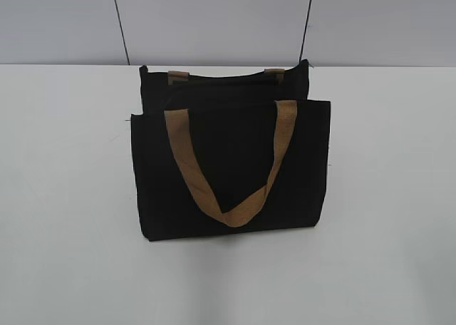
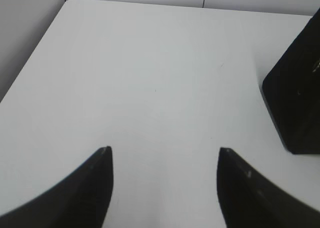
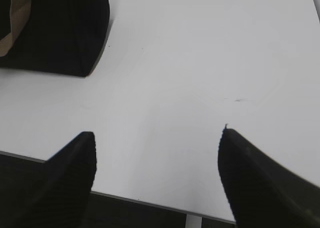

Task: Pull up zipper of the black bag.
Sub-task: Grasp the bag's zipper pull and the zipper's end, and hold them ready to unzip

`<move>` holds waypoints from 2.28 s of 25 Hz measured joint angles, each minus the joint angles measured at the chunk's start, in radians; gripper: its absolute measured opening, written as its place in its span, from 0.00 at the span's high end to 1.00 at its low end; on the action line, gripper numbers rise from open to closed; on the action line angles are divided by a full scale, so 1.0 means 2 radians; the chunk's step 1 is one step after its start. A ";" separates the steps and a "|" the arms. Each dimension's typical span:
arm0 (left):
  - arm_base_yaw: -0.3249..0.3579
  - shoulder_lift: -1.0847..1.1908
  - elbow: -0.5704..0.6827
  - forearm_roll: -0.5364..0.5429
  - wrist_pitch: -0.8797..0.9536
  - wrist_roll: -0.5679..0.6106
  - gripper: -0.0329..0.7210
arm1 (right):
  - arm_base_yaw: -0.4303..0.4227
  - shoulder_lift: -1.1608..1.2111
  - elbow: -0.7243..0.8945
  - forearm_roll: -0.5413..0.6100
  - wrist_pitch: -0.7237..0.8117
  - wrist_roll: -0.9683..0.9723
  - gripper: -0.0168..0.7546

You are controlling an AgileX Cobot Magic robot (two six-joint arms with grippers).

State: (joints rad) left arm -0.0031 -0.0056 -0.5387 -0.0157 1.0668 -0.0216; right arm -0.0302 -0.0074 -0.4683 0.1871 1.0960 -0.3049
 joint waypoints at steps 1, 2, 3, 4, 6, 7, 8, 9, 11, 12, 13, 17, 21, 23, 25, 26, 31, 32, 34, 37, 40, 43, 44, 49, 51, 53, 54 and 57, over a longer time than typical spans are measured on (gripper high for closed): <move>0.000 0.000 -0.002 0.000 -0.001 0.000 0.31 | 0.000 0.000 0.000 0.000 0.000 0.000 0.23; 0.000 0.000 -0.004 0.000 -0.010 0.000 0.31 | 0.000 0.000 0.000 0.000 0.000 0.000 0.23; 0.000 0.000 -0.008 0.000 -0.030 0.000 0.31 | 0.000 0.000 0.000 0.000 0.000 0.000 0.23; 0.000 0.000 -0.010 0.000 -0.063 0.000 0.31 | 0.000 0.000 0.000 0.000 0.000 0.000 0.23; 0.000 0.000 -0.006 0.001 -0.147 0.000 0.31 | 0.000 0.000 0.000 0.000 0.000 0.000 0.23; 0.000 0.000 0.002 0.004 -0.203 0.000 0.31 | 0.000 0.000 0.000 0.000 0.000 0.000 0.23; 0.000 0.002 0.015 0.008 -0.260 0.000 0.31 | 0.000 0.000 0.000 0.000 0.000 0.000 0.23; 0.000 0.007 0.030 0.008 -0.306 0.000 0.31 | 0.000 0.000 0.000 0.000 0.000 0.000 0.23; 0.000 0.029 0.072 0.000 -0.413 0.000 0.31 | 0.000 0.000 0.000 0.000 0.000 0.000 0.23; 0.000 0.045 0.096 -0.006 -0.455 0.000 0.31 | 0.000 0.000 0.000 0.000 0.000 0.000 0.23; 0.000 0.063 0.115 -0.013 -0.506 0.000 0.31 | 0.000 0.000 0.000 0.000 0.000 0.000 0.23; 0.000 0.164 0.181 -0.024 -0.639 0.000 0.31 | 0.000 0.000 0.000 0.000 0.000 0.000 0.23; -0.004 0.305 0.194 0.008 -0.740 -0.008 0.36 | 0.000 0.000 0.000 0.000 0.000 0.000 0.23; -0.010 0.379 0.194 0.054 -0.806 -0.031 0.40 | 0.000 0.000 0.000 0.000 0.000 0.000 0.23; -0.013 0.465 0.194 0.105 -0.888 -0.058 0.42 | 0.000 0.000 0.000 0.000 0.000 0.000 0.23; -0.013 0.509 0.193 0.125 -0.920 -0.065 0.43 | 0.000 0.000 0.000 0.000 0.000 0.000 0.23; -0.015 0.669 0.167 0.264 -1.031 -0.096 0.44 | 0.000 0.000 0.000 0.000 0.000 0.000 0.23; -0.015 0.693 0.154 0.304 -1.037 -0.106 0.44 | 0.000 0.000 0.000 0.000 0.000 0.000 0.23; -0.015 0.732 0.126 0.377 -1.045 -0.127 0.44 | 0.000 0.000 0.000 0.000 0.000 0.000 0.23; -0.015 0.779 0.083 0.468 -1.047 -0.149 0.44 | 0.000 0.000 0.000 0.000 0.000 0.000 0.23; -0.015 0.819 0.050 0.538 -1.046 -0.154 0.44 | 0.000 0.000 0.000 0.000 0.000 0.000 0.23; -0.015 0.865 0.014 0.584 -1.047 -0.156 0.47 | 0.000 0.000 0.000 0.000 0.000 0.000 0.23; -0.015 0.879 0.002 0.590 -1.049 -0.156 0.48 | 0.000 0.000 0.000 0.000 0.000 0.000 0.23; -0.016 0.955 -0.054 0.626 -1.078 -0.156 0.49 | 0.000 0.000 0.000 0.000 0.000 0.000 0.23; -0.019 0.978 -0.070 0.631 -1.093 -0.156 0.49 | 0.000 0.000 0.000 0.000 0.000 0.000 0.23; -0.028 0.997 -0.081 0.631 -1.096 -0.156 0.49 | 0.000 0.000 0.000 0.000 0.000 0.000 0.23; -0.033 1.005 -0.087 0.630 -1.097 -0.156 0.49 | 0.000 0.000 0.000 0.000 0.000 0.000 0.23; -0.052 1.028 -0.108 0.628 -1.098 -0.157 0.51 | 0.000 0.000 0.000 0.000 0.000 0.000 0.23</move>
State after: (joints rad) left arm -0.1064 2.0512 -0.7550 1.2405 -1.1301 -0.3359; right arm -0.0302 -0.0074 -0.4683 0.1879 1.0960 -0.3049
